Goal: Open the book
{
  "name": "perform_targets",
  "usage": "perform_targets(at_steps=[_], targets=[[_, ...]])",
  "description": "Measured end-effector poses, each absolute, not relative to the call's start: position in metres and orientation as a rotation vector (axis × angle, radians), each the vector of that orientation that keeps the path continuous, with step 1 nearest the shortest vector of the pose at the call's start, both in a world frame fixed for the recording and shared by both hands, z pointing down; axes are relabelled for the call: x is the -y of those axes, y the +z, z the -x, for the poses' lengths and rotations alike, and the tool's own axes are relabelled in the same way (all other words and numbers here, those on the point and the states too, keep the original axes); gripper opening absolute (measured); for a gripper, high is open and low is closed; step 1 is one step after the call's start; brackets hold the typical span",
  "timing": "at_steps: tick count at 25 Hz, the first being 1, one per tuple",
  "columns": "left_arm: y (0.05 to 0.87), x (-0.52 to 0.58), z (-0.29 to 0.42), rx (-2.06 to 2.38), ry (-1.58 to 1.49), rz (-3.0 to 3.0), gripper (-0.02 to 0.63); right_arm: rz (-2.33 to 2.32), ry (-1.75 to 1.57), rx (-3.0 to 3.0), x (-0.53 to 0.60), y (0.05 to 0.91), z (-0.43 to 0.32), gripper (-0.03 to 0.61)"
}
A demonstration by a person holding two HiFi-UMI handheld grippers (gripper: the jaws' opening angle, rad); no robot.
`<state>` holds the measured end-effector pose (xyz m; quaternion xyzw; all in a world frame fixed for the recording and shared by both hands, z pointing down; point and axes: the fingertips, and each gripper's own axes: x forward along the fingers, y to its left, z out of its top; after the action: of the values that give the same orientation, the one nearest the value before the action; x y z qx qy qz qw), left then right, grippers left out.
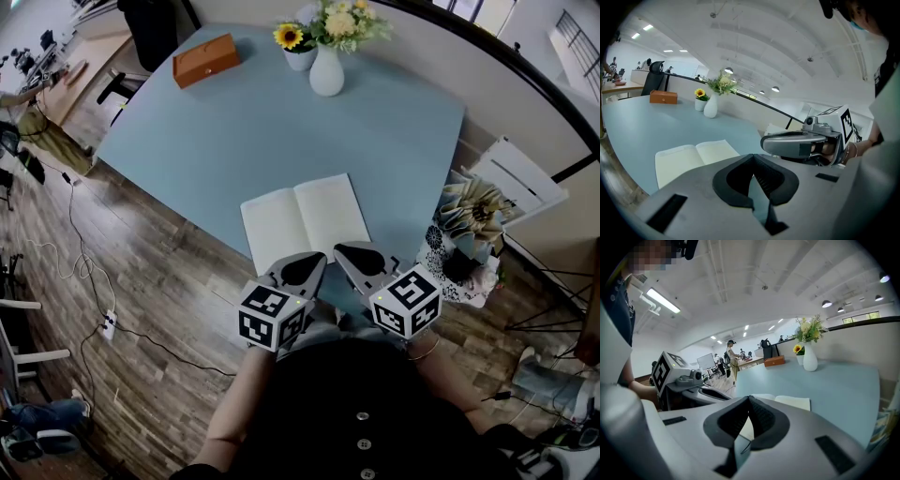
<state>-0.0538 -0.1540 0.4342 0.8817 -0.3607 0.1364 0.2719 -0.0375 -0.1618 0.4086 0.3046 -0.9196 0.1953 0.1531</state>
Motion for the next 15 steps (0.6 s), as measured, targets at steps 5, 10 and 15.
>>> perform_targets(at_steps=[5,10,15], targets=[[0.4349,0.1559,0.0520,0.968,0.374,-2.373,0.012,-0.858,0.569,2.637,0.1629,0.4103,0.0385,0.006],[0.4379,0.1583,0.0524,0.977,0.378,-2.364,0.012,-0.856,0.571,2.636,0.1649,0.4110,0.0374,0.006],[0.4401,0.1612,0.0531,0.983,0.387,-2.352,0.012,-0.856,0.576,2.637,0.1674,0.4117,0.0365,0.006]])
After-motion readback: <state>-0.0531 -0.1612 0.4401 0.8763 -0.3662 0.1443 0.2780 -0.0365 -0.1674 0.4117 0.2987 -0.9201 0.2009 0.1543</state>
